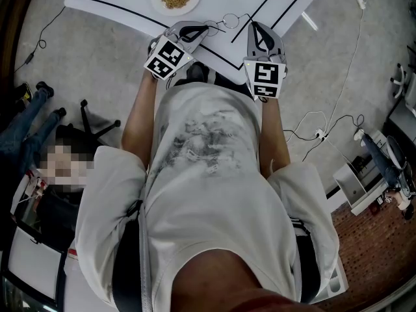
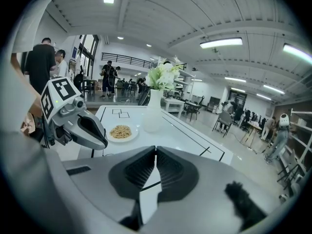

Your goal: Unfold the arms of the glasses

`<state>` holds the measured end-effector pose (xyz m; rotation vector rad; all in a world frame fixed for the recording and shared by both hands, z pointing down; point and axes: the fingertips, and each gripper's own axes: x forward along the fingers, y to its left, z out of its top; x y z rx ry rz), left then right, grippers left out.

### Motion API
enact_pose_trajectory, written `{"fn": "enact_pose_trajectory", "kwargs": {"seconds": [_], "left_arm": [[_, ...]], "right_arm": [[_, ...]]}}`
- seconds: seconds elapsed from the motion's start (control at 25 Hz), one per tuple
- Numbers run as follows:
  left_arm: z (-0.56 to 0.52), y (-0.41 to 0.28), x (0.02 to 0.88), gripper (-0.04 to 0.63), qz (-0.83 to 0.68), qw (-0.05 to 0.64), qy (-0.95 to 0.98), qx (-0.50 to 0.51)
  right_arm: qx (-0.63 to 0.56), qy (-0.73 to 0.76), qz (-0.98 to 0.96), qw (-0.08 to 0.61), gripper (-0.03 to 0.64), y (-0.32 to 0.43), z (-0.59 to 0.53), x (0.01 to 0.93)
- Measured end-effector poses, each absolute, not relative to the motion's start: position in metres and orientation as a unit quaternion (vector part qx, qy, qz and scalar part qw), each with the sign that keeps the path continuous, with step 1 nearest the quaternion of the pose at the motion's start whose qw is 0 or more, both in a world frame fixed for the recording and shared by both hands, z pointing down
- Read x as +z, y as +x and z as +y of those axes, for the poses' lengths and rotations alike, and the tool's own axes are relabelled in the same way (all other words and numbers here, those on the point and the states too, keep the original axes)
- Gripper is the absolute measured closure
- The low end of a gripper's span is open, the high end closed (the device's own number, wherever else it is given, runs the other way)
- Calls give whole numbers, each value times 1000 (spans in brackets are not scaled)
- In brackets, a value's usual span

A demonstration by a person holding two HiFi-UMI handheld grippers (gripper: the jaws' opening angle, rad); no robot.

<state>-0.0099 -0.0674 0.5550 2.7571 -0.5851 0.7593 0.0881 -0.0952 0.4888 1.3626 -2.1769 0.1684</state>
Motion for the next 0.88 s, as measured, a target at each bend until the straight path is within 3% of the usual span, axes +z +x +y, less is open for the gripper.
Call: {"fn": "enact_pose_trajectory", "kwargs": {"seconds": [0.88], "left_arm": [[-69, -11, 553, 586, -205, 115, 938, 256]], "right_arm": [[68, 506, -811, 285, 594, 91, -94, 490]]}}
